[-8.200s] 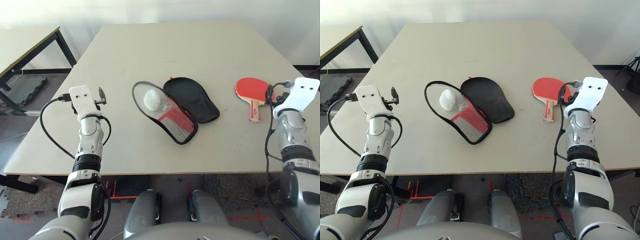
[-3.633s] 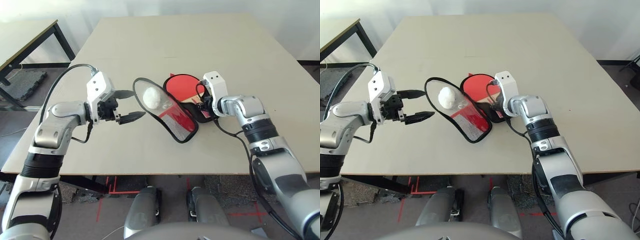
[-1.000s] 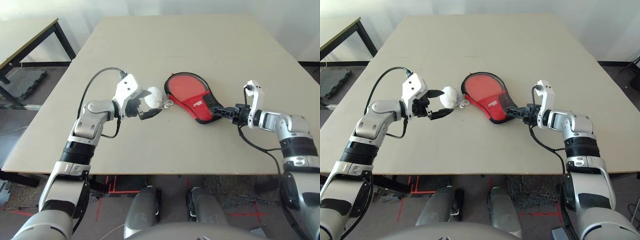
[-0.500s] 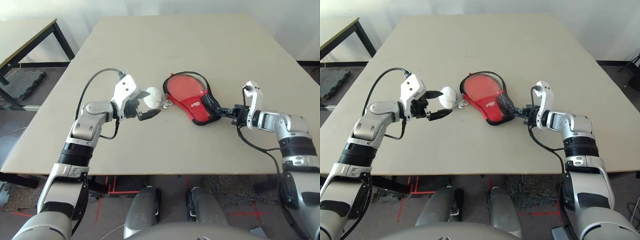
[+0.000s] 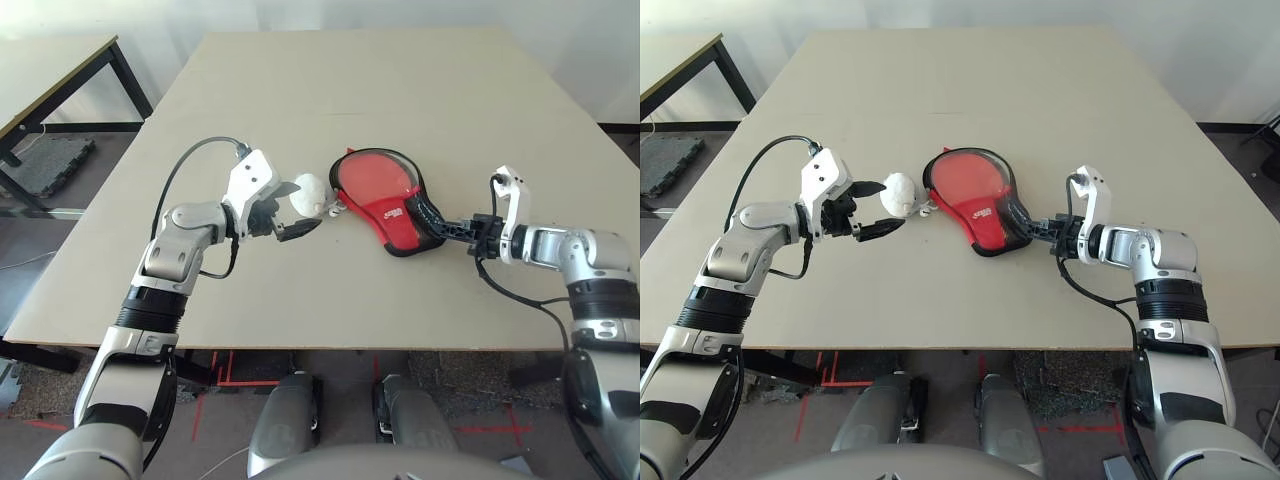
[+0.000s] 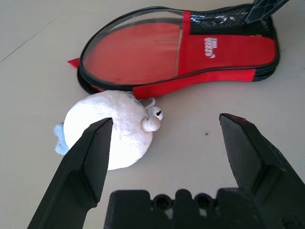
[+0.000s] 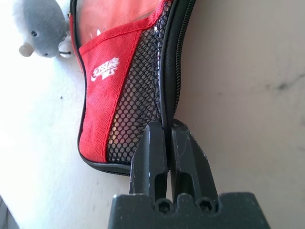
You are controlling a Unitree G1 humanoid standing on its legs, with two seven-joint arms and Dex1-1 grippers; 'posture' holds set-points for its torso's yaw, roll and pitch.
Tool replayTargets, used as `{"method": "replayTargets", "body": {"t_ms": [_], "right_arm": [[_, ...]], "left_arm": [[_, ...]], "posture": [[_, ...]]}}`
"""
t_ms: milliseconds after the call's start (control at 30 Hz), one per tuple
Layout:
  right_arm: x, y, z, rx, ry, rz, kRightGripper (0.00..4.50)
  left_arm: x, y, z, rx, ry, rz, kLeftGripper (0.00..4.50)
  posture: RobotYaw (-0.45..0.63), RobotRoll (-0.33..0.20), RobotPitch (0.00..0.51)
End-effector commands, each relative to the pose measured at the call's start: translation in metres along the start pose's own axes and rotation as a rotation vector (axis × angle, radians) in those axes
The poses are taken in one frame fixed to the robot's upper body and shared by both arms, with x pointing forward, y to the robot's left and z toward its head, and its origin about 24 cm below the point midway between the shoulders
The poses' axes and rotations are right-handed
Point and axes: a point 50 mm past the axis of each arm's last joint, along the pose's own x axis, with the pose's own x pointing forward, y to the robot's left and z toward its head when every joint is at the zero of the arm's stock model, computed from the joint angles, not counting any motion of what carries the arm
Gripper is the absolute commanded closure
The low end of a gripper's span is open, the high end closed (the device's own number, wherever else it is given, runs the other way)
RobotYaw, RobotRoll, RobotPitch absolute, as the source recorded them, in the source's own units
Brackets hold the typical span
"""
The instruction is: Store the ping-pong paddle in its case and zip it.
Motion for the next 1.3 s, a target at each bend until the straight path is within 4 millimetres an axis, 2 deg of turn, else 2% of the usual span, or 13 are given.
{"method": "replayTargets", "body": {"t_ms": [33, 167, 400, 800, 933, 1300], "right_arm": [[-0.013, 0.004, 0.003, -0.009, 0.0, 0.018, 4.45], [-0.023, 0.007, 0.001, -0.021, 0.011, 0.021, 4.45], [-0.051, 0.015, -0.023, -0.023, 0.113, 0.053, 4.45], [-0.084, 0.009, -0.047, 0.005, 0.177, 0.022, 4.45], [-0.093, 0.006, -0.062, 0.033, 0.217, 0.014, 4.45], [-0.11, -0.004, -0.07, 0.021, 0.255, -0.022, 4.45]], "left_arm": [[0.001, -0.001, -0.003, 0.003, 0.014, -0.013, 0.0], [0.003, -0.001, -0.004, 0.003, 0.016, -0.015, 0.0], [0.005, -0.001, -0.005, 0.001, 0.014, -0.022, 0.0], [0.008, 0.001, -0.006, 0.004, 0.012, -0.033, 0.0], [0.008, 0.002, -0.006, 0.008, 0.012, -0.033, 0.0], [0.008, 0.001, -0.008, 0.001, 0.013, -0.039, 0.0]], "posture": [[0.13, 0.0, 0.078], [0.13, 0.0, 0.079], [0.11, 0.0, 0.084], [0.09, 0.0, 0.088], [0.09, 0.0, 0.087], [0.08, 0.0, 0.088]]}}
